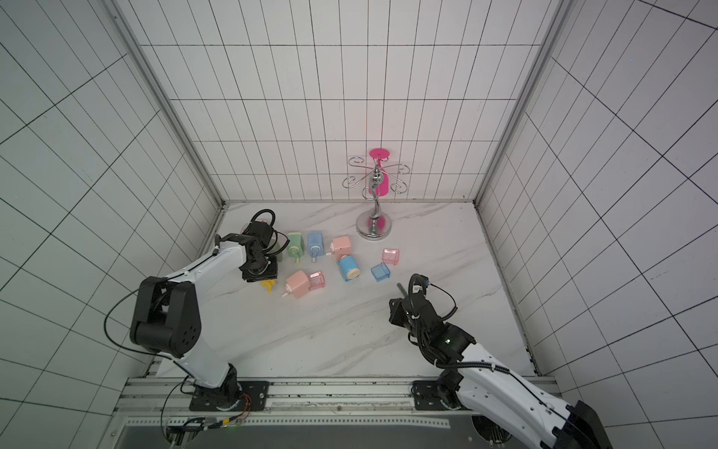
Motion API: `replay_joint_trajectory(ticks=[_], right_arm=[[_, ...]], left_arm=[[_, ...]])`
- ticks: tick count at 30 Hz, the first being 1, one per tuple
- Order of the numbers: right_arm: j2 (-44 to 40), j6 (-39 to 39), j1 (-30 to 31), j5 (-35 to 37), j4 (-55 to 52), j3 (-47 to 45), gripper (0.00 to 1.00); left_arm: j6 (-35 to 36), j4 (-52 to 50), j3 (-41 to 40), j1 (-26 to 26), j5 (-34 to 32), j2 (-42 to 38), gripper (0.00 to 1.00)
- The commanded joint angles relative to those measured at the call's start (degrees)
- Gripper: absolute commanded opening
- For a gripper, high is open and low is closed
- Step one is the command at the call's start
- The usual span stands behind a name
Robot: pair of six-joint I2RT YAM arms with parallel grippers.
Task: Put the tray back into the pencil sharpener
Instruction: Place the pencil sharpener at the center of the board.
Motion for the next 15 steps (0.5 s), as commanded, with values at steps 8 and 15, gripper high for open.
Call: replay_joint_trajectory(ticks=[8, 15], right_arm=[[-1.09, -0.03, -0.71, -0.07, -0.18, -1.97, 0.22], [-1.26, -0.05, -0.89, -0.18, -0.34, -1.97, 0.22]], left_arm=[[-0.13, 2.98, 0.24, 0.20, -1.49, 1.55, 0.00], [-0.22, 4.26, -0.01, 0.21, -0.99, 2.88, 0.00]])
